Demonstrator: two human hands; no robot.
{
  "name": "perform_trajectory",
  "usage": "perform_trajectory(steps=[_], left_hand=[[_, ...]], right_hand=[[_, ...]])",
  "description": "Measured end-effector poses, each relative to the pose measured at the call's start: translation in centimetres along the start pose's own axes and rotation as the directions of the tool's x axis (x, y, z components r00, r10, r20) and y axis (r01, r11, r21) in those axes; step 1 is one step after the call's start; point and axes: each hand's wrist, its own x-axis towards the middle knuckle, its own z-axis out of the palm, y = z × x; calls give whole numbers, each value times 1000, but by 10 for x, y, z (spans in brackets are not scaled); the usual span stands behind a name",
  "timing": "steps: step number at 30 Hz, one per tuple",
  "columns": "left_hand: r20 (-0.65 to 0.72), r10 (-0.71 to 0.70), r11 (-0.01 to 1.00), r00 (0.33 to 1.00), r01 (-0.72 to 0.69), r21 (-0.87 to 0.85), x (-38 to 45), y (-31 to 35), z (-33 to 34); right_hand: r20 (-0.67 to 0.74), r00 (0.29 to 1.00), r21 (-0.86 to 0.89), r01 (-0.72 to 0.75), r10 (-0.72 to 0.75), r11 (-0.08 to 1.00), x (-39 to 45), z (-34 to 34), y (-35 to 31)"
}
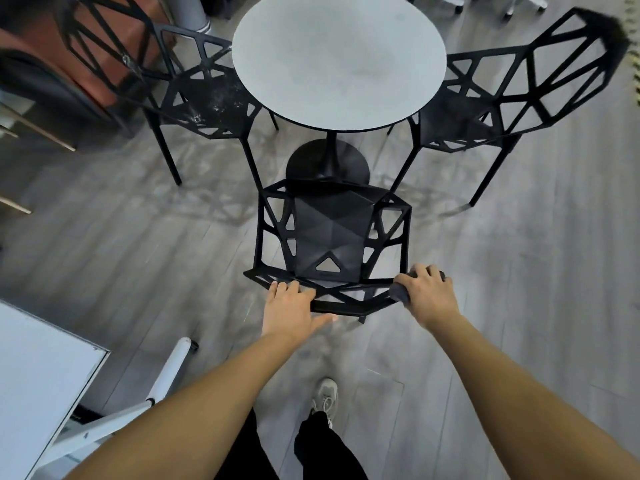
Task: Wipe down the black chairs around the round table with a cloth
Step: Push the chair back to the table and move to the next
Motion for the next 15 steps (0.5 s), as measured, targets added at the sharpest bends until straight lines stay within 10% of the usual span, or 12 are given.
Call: perform_trajectory(steps=[5, 15], left_hand=[[11, 71, 997, 997, -71, 15, -6, -9, -12], [-403, 76, 997, 912, -63, 45, -45, -42, -84]], right_hand=[[9, 997, 250, -72, 72, 966, -15, -16, 1], [-222, 974, 535, 75, 54, 841, -19, -91, -79]])
